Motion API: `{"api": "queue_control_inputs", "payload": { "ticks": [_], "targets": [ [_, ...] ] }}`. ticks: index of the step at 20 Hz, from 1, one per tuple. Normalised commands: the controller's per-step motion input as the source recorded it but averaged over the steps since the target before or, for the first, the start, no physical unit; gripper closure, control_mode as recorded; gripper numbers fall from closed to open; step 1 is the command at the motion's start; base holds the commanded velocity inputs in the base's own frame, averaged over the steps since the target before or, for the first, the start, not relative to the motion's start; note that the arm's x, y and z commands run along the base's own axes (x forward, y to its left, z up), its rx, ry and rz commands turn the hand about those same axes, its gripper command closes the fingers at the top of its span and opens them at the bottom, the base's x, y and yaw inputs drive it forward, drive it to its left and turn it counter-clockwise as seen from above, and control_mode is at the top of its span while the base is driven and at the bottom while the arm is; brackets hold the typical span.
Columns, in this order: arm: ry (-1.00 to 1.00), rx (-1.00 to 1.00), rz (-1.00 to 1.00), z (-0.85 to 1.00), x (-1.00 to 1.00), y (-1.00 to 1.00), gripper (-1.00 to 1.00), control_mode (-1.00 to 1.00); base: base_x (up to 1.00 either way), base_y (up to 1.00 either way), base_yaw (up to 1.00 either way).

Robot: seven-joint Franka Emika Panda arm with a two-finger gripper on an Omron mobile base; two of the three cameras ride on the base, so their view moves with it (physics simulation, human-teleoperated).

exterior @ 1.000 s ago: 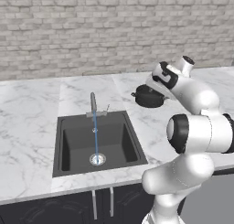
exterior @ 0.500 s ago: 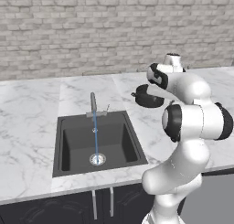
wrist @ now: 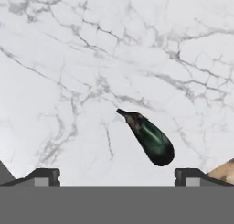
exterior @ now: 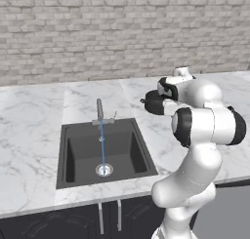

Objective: Turn on the sink faucet. Then move the eggplant from the counter to the sink. Turn off the sink. Move the vegetable from the sink to the pot next to the stove. Finally move the pot to the front center burner.

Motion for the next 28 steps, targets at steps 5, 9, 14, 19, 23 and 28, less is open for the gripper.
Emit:
{"api": "queue_control_inputs", "payload": {
  "ticks": [5,9,14,19,23,28],
  "targets": [
    [0.01,0.0,0.08,-0.31,-0.98,-0.37,-1.0,-1.0,0.0,0.0,0.0],
    [-0.09,0.02,0.1,-0.02,-1.0,-0.22,-1.0,-1.0,0.0,0.0,0.0],
    [-0.07,0.06,0.18,-0.01,-0.39,0.0,-1.0,-1.0,0.0,0.0,0.0],
    [-0.04,0.05,0.11,-0.31,0.02,0.0,-1.0,-1.0,0.0,0.0,0.0],
    [0.0,0.02,0.18,-0.36,0.23,0.0,-1.0,-1.0,0.0,0.0,0.0],
    [0.0,0.01,0.16,-0.18,0.13,-0.02,-1.0,-1.0,0.0,0.0,0.0]
  ]
}}
